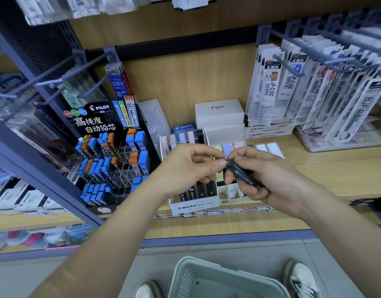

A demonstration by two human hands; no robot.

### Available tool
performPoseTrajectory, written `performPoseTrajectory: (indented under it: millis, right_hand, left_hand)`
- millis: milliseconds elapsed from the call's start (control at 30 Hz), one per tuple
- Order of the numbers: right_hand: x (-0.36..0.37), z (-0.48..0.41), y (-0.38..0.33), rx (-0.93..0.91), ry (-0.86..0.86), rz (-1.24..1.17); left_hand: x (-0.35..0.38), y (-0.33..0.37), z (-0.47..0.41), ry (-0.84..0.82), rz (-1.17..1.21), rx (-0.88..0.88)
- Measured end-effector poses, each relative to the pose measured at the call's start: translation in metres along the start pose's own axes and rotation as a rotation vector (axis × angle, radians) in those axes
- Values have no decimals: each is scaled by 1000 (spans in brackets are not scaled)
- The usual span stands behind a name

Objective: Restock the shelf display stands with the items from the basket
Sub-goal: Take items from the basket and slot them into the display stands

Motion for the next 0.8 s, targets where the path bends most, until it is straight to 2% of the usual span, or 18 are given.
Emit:
performPoseTrajectory:
  millis: [167, 300, 500, 700, 800]
  right_hand:
    - [-11, 1, -8, -72, 130, -10]
    - [-18, 1, -9, -82, 180, 9]
    - [-5, -3, -13, -112, 100, -50]
    - [13, -8, -10, -120, 105, -6]
    - [19, -9, -6, -69, 91, -14]
  left_hand:
    - [-23, -3, 0, 125, 149, -14]
    - [-33, -5, 1, 117, 151, -21]
    - [-16, -8, 2, 56, -66, -7]
    - [-4, 10, 9, 60, -464, 185]
    - [-17, 14, 11, 94, -570, 230]
Point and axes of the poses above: each hand's wrist, its own z-axis away from the middle knuckle, its own x-axis out of the palm, y = z × x, the point moved 10 cm from there along -z, towards the middle knuckle, and after that the axes turned 1 degree about z, right-handed, at the moved point
